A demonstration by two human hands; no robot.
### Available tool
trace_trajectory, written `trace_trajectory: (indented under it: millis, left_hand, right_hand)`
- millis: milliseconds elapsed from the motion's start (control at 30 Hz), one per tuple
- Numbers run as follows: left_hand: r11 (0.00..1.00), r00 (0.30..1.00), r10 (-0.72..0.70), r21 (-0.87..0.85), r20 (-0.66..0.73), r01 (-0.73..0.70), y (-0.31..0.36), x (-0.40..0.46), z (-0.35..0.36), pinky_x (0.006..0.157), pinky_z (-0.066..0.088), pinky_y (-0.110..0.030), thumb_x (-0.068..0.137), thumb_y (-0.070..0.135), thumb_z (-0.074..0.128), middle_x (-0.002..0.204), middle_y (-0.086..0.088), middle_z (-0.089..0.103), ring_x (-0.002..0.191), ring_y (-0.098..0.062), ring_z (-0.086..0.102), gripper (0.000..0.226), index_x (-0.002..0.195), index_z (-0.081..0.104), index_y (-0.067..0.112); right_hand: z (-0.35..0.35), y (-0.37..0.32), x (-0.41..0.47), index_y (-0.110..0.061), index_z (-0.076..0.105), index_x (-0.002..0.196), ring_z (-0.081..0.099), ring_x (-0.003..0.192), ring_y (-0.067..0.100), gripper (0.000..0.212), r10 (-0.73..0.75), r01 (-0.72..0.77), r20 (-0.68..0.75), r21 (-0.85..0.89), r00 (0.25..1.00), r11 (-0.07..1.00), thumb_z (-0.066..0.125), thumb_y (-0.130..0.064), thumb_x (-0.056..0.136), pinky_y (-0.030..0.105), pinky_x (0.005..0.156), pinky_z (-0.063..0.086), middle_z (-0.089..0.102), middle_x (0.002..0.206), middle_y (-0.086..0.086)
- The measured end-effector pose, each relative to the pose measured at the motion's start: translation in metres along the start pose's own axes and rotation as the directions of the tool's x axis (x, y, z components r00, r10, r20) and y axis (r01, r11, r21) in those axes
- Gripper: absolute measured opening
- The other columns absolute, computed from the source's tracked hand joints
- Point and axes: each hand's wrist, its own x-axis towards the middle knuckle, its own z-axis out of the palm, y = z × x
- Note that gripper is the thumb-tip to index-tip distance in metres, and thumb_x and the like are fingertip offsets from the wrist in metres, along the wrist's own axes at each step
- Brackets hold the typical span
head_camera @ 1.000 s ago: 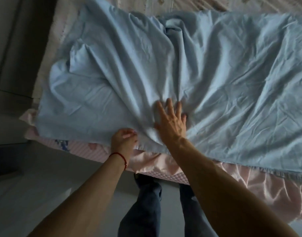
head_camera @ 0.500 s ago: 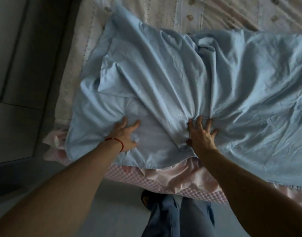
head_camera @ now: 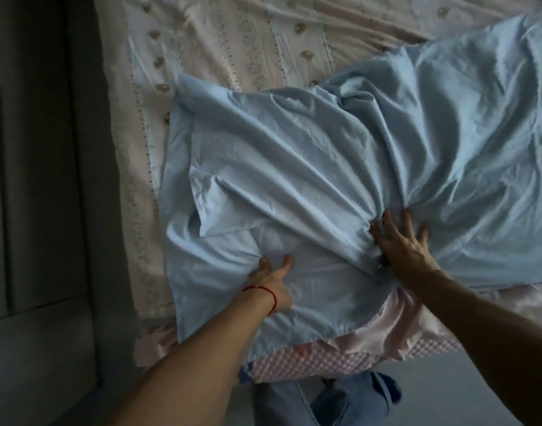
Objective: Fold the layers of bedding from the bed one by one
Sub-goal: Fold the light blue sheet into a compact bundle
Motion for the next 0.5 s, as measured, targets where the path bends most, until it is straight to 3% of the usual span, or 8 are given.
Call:
trace_trajectory:
  millis: [67,133,200,267,333,400,433,500]
  left_hand:
    - [0.998,0.999,0.046,0.036,0.021,-0.047,-0.001,-0.007,-0.017,0.122,0.027,-0.039,0.091,0.032,0.060,0.167,-0.014,-0.004,0.151,-0.033,0.022,0.092,0.156,-0.004,0.049]
    - [0.990,0.991,0.123,0.068,0.049,-0.127,-0.006,-0.018,-0.038,0.119,0.032,-0.035,0.091,0.034,0.059,0.166,-0.014,0.017,0.148,-0.029,0.031,0.089,0.160,0.003,0.038]
    - [0.979,0.980,0.193,0.058,0.044,-0.195,-0.020,-0.033,-0.063,0.108,0.044,-0.032,0.092,0.033,0.058,0.149,-0.010,0.050,0.131,-0.026,0.052,0.074,0.158,0.025,0.028]
    - [0.960,0.951,0.278,0.060,-0.136,-0.273,-0.038,-0.045,-0.090,0.090,0.052,-0.029,0.091,0.025,0.058,0.121,-0.007,0.069,0.108,-0.025,0.065,0.046,0.137,0.056,0.024]
    - [0.931,0.807,0.365,0.178,-0.464,-0.319,-0.059,-0.045,-0.120,0.079,0.050,-0.032,0.088,0.016,0.057,0.102,-0.011,0.071,0.097,-0.031,0.066,0.024,0.108,0.068,0.019]
    - [0.885,0.646,0.462,0.361,-0.607,-0.294,-0.076,-0.031,-0.151,0.084,0.050,-0.039,0.086,0.013,0.058,0.112,-0.013,0.064,0.105,-0.034,0.060,0.024,0.108,0.066,0.015]
    - [0.853,0.646,0.501,0.456,-0.576,-0.256,-0.083,-0.019,-0.166,0.094,0.048,-0.041,0.085,0.016,0.060,0.128,-0.012,0.058,0.117,-0.033,0.055,0.035,0.120,0.064,0.016]
    - [0.784,0.785,0.482,0.591,-0.389,-0.189,-0.092,0.004,-0.189,0.113,0.037,-0.045,0.086,0.025,0.066,0.159,-0.011,0.031,0.141,-0.035,0.035,0.061,0.144,0.050,0.030]
  right_hand:
    - [-0.001,-0.005,-0.006,-0.010,0.058,0.142,0.032,0.138,0.062,0.094,0.051,-0.048,-0.039,0.074,0.998,0.996,0.094,-0.008,0.055,0.087,0.090,0.030,0.044,0.151,0.024]
    - [-0.006,-0.015,-0.007,-0.012,0.058,0.142,0.027,0.143,0.057,0.077,0.107,-0.096,-0.096,0.111,0.990,0.989,0.081,-0.002,0.069,0.085,0.095,0.029,0.041,0.154,0.020]
    - [-0.017,-0.028,-0.008,-0.019,0.053,0.147,0.012,0.151,0.049,0.064,0.208,-0.194,-0.064,0.180,0.976,0.964,0.064,-0.007,0.086,0.080,0.105,0.023,0.029,0.162,0.011]
    - [-0.033,-0.048,-0.013,-0.026,0.043,0.152,-0.002,0.154,0.042,0.068,0.347,-0.328,-0.014,0.293,0.938,0.898,0.066,-0.015,0.089,0.074,0.116,0.014,0.011,0.167,0.003]
    - [-0.048,-0.085,-0.027,-0.021,0.043,0.152,0.004,0.155,0.041,0.074,0.501,-0.411,-0.068,0.484,0.863,0.773,0.069,-0.013,0.083,0.067,0.120,0.013,0.012,0.169,0.009]
    - [-0.059,-0.151,-0.045,-0.010,0.053,0.144,0.027,0.149,0.044,0.068,0.595,-0.289,-0.280,0.671,0.754,0.682,0.064,-0.008,0.078,0.063,0.120,0.024,0.033,0.161,0.020]
    - [-0.061,-0.190,-0.050,-0.010,0.056,0.142,0.035,0.146,0.043,0.066,0.591,-0.208,-0.345,0.711,0.729,0.672,0.066,-0.007,0.077,0.061,0.118,0.029,0.041,0.156,0.022]
    - [-0.067,-0.263,-0.047,-0.019,0.049,0.151,0.036,0.147,0.037,0.073,0.515,-0.120,-0.301,0.764,0.802,0.634,0.072,-0.017,0.082,0.054,0.118,0.034,0.037,0.160,0.018]
